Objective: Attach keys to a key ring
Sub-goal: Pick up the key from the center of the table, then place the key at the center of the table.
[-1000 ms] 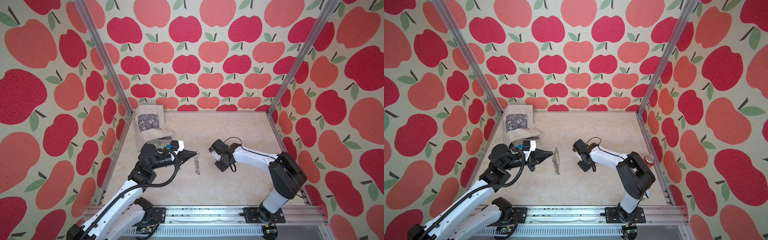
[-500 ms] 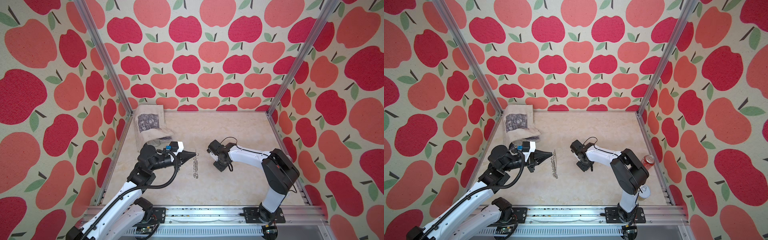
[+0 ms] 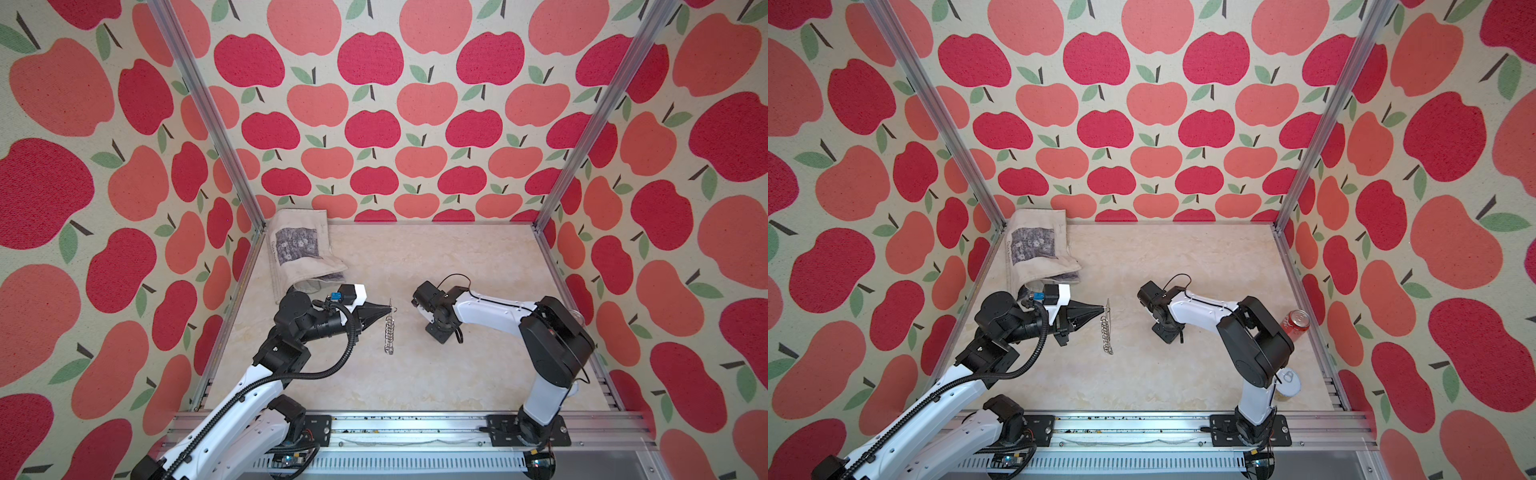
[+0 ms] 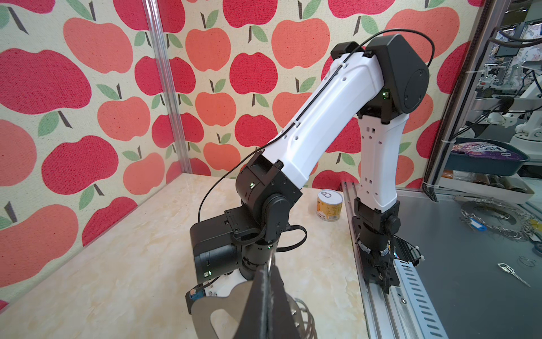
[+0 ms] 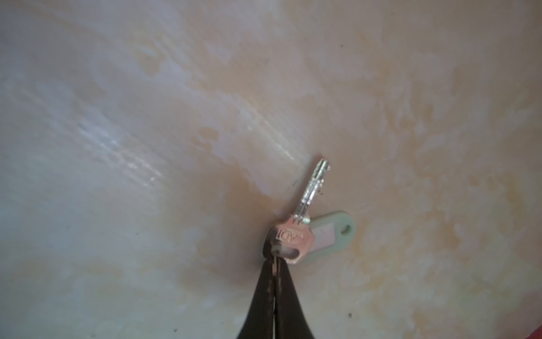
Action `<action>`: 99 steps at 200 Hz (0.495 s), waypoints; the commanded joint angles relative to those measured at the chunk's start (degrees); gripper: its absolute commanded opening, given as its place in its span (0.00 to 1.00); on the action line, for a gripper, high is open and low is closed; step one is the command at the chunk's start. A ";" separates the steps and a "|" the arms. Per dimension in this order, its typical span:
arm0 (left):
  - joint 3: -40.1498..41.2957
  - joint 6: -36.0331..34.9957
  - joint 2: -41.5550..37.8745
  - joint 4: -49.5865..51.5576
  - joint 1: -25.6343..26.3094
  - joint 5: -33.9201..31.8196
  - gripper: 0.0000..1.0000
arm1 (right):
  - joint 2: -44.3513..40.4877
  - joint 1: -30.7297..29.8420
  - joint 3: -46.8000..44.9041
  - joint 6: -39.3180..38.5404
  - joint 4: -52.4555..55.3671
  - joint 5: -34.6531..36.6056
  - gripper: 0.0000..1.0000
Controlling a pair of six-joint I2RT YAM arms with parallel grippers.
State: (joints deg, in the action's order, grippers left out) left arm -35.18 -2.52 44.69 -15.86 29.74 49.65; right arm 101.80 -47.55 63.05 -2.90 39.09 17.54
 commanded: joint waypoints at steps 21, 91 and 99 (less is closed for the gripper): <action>-1.22 -1.39 -0.40 -0.32 -0.25 -0.06 0.00 | -10.20 -0.48 0.65 -4.08 1.78 -1.60 0.00; -6.83 -4.04 2.39 2.06 0.22 0.80 0.00 | -29.45 -0.44 0.64 -10.64 0.37 -17.32 0.00; -7.40 -4.24 2.78 2.32 0.36 0.97 0.00 | -29.69 -0.45 0.21 -9.60 -0.11 -16.67 0.00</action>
State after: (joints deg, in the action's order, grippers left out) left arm -38.87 -4.54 46.72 -14.44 29.71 49.71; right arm 75.05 -47.64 63.79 -10.57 39.94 6.76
